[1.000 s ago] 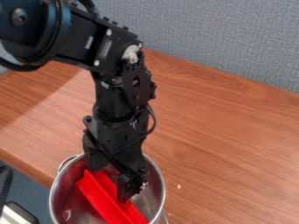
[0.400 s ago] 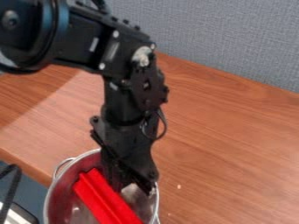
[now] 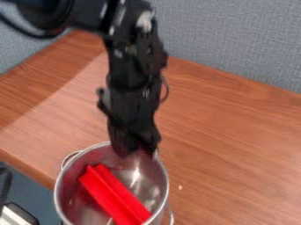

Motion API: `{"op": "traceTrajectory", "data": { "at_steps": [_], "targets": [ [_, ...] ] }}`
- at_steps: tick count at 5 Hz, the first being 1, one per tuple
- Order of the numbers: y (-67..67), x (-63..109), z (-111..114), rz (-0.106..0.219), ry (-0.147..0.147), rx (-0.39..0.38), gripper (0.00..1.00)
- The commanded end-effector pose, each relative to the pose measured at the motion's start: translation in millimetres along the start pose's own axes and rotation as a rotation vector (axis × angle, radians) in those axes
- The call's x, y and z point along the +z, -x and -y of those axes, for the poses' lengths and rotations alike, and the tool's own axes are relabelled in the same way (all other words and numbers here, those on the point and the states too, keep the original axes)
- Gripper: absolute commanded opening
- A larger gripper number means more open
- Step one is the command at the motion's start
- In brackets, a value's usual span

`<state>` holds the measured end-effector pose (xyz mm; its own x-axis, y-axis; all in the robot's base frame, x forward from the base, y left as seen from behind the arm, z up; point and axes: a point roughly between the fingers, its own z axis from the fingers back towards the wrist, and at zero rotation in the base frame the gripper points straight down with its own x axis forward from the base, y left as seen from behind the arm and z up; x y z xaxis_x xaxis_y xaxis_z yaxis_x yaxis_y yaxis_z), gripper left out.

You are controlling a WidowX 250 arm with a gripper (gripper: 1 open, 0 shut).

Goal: Put the red object in the metal pot

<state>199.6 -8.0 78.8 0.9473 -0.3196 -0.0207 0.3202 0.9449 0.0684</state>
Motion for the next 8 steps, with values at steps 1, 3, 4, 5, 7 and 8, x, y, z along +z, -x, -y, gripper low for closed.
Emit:
{"op": "traceTrajectory", "data": {
  "at_steps": [1,3,4,5,7,8],
  "targets": [
    [-5.6,4.5,-16,0.025,-0.028,0.057,0.00],
    [1.8,-4.4,-23,0.027,-0.039,0.111,1.00],
    [3.5,-10.9,-28,0.036,-0.040,0.135,1.00],
    [15.4,-28.1,-34,0.045,-0.030,0.157,1.00],
    [26.1,-21.6,-44,0.068,-0.031,0.194,1.00],
    [28.8,-19.3,-48,0.069,-0.015,0.202,1.00]
  ]
}}
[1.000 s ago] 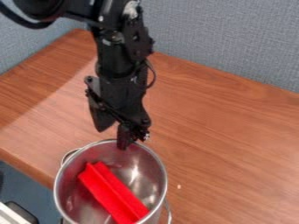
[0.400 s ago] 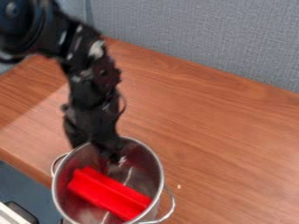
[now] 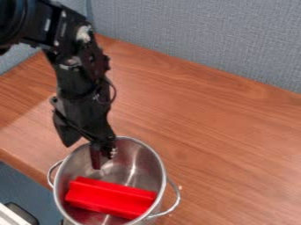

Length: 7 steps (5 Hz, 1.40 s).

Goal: Put the red object in the metal pot

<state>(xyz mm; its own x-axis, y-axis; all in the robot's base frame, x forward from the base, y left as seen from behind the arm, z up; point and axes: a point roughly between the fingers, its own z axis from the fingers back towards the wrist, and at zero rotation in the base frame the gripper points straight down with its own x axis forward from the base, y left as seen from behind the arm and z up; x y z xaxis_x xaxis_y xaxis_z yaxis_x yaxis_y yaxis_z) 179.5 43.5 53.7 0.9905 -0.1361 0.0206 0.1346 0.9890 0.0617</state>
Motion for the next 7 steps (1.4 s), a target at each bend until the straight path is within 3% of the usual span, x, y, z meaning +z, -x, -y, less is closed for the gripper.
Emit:
{"op": "traceTrajectory", "data": {
  "at_steps": [1,2,3,4,5,6,7],
  "targets": [
    [-3.8,5.2,-13,0.024,-0.006,0.017,0.00],
    [-4.3,5.5,-22,0.016,0.000,0.048,1.00],
    [-2.3,4.9,-27,0.000,0.012,0.078,1.00],
    [6.3,-3.9,-32,-0.011,0.016,0.048,1.00],
    [16.6,-18.3,-38,-0.026,0.025,0.025,0.00],
    [16.2,-25.1,-35,-0.019,0.026,0.037,0.00],
    [16.0,-19.6,-26,0.011,0.048,0.046,0.00]
  ]
}}
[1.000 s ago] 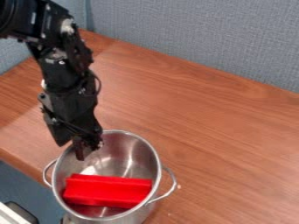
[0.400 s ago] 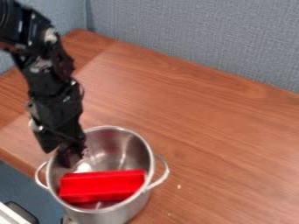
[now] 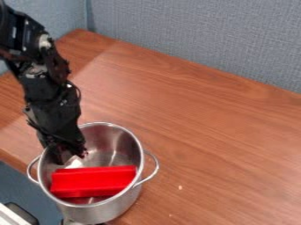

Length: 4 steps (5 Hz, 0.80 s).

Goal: Put the red object in the metal pot

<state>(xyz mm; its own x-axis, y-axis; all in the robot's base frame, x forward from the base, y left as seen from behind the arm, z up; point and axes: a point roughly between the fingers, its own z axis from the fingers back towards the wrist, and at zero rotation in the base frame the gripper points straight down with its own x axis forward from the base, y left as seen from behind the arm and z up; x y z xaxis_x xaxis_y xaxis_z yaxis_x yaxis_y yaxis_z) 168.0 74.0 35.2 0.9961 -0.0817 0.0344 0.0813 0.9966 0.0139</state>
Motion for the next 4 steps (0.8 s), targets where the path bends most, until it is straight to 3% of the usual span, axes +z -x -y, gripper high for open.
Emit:
{"op": "traceTrajectory", "data": {
  "at_steps": [1,2,3,4],
  "targets": [
    [1.0,7.2,12,0.023,0.036,-0.006,0.00],
    [-2.7,0.7,33,0.027,0.046,-0.022,0.00],
    [-6.8,-9.8,44,0.011,0.047,-0.022,1.00],
    [-11.1,-10.5,45,-0.003,0.049,0.012,1.00]
  ]
}}
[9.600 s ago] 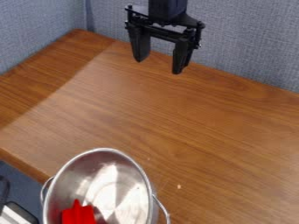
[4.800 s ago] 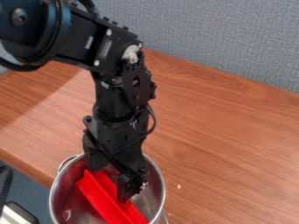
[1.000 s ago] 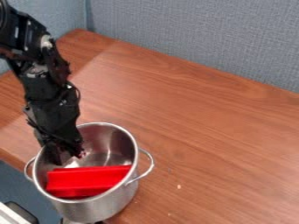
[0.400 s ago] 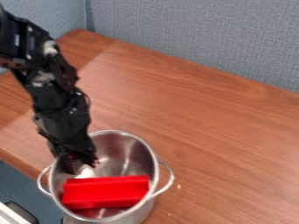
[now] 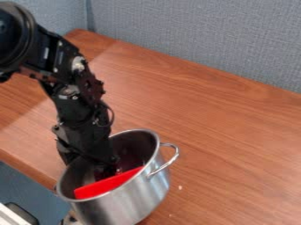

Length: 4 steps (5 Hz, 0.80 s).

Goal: Put the red object in the metal pot

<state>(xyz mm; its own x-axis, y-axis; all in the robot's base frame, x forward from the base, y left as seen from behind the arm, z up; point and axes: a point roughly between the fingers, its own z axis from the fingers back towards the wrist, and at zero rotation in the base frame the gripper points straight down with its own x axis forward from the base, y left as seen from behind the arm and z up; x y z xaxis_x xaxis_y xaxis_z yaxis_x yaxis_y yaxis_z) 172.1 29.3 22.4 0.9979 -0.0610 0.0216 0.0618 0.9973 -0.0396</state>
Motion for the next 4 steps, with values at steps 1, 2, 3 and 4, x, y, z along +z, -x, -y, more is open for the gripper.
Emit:
{"op": "traceTrajectory", "data": {
  "at_steps": [1,2,3,4],
  "targets": [
    [-8.1,6.5,4,0.028,0.001,0.010,1.00],
    [-7.1,6.4,-9,0.037,0.001,0.083,1.00],
    [-7.3,6.3,-25,0.051,0.006,0.160,1.00],
    [-12.0,18.6,-34,0.064,-0.007,0.153,1.00]
  ]
}}
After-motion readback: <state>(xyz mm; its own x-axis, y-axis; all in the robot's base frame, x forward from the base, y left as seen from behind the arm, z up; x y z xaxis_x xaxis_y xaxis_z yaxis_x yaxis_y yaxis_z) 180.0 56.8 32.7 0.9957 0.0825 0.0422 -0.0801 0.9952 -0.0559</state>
